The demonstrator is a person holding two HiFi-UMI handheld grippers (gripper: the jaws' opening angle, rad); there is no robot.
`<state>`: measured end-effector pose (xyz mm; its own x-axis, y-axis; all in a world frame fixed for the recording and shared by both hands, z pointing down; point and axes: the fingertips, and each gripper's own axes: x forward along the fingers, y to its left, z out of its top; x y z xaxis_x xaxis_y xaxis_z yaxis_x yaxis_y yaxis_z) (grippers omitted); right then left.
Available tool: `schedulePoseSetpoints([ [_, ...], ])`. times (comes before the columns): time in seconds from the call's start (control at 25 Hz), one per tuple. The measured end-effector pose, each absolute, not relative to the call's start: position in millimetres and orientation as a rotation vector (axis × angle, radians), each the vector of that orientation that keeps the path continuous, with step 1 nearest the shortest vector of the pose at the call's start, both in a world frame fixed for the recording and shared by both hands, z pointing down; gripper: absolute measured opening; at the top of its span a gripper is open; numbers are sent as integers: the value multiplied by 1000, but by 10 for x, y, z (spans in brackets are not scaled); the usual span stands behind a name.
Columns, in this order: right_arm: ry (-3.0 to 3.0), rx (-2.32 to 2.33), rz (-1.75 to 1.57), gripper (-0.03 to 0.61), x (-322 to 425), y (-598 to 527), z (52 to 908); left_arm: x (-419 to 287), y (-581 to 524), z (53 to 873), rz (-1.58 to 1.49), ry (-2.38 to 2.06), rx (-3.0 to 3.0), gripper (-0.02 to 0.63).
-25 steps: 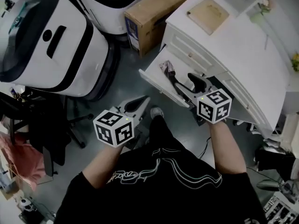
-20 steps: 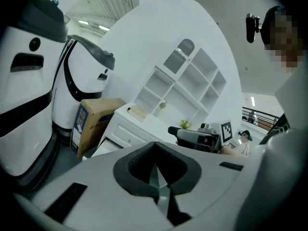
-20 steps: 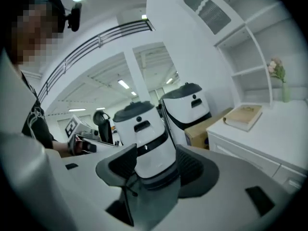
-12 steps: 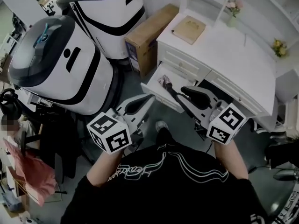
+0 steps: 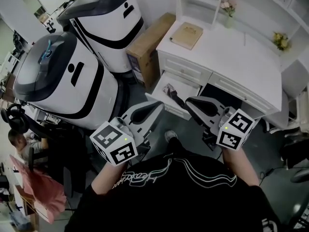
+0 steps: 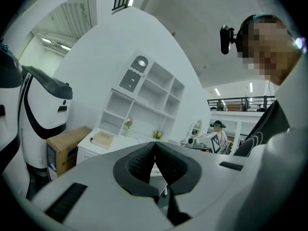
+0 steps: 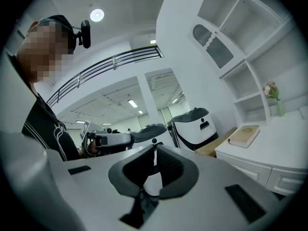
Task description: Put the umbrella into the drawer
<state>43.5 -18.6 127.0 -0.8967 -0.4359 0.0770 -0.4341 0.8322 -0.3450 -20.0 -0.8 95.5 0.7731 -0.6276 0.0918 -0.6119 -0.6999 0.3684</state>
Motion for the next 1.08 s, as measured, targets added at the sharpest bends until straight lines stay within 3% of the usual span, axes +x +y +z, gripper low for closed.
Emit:
schedulePoseSetpoints([
  [1.08, 2996, -790, -587, 48, 586, -550, 1487, -6, -400, 1267, 2, -940, 2549, 20],
])
